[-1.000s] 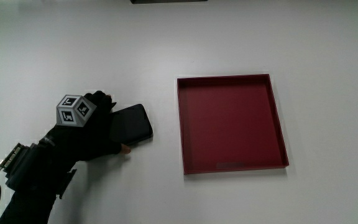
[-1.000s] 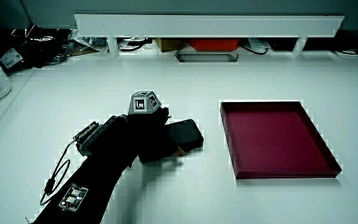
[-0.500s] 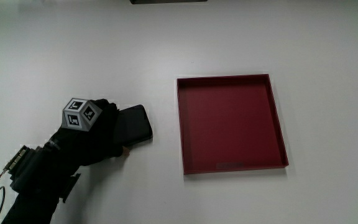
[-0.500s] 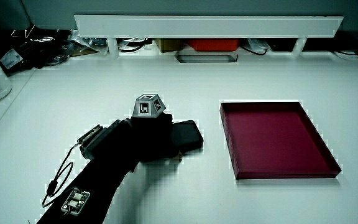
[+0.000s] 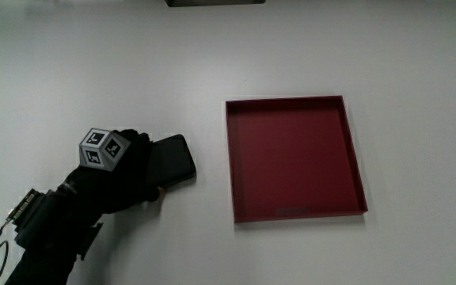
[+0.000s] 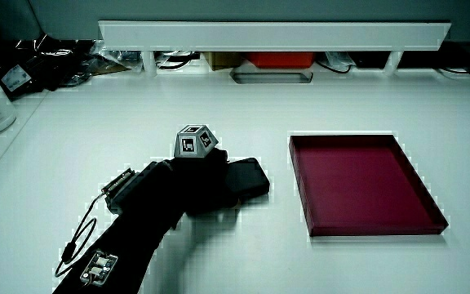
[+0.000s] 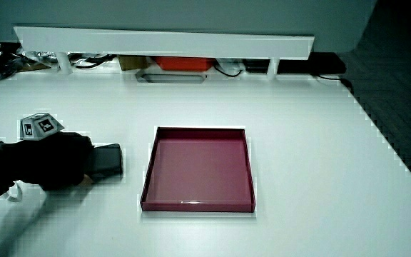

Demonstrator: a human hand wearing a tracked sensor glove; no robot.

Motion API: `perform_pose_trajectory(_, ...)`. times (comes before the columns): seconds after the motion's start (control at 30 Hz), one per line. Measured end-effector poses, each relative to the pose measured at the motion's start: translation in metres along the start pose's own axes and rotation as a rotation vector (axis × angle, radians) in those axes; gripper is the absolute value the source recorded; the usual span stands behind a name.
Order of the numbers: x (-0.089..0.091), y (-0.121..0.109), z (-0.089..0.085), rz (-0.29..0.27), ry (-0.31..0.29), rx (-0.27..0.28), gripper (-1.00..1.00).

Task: Pick battery from desk

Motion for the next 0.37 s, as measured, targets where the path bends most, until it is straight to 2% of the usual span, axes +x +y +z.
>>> perform_pose_trajectory(0.03, -0.001, 0.001, 0.000, 0.010, -0.045, -0.019, 1.00)
perform_pose_trajectory(0.17, 0.009, -0.003, 0.013, -0.037, -0.084, 0.033, 1.00)
perform_pose_trajectory(0.23, 0.019, 0.000, 0.019, -0.058, -0.121, 0.025, 1.00)
perform_pose_trajectory(0.3, 0.034, 0.002, 0.029, -0.100, -0.141, 0.055, 1.00)
perform_pose_trajectory(0.33, 0.039, 0.006, 0.029, -0.142, -0.179, 0.080, 1.00)
perform_pose_trajectory(0.37, 0.041, 0.012, 0.025, -0.150, -0.246, 0.064, 1.00)
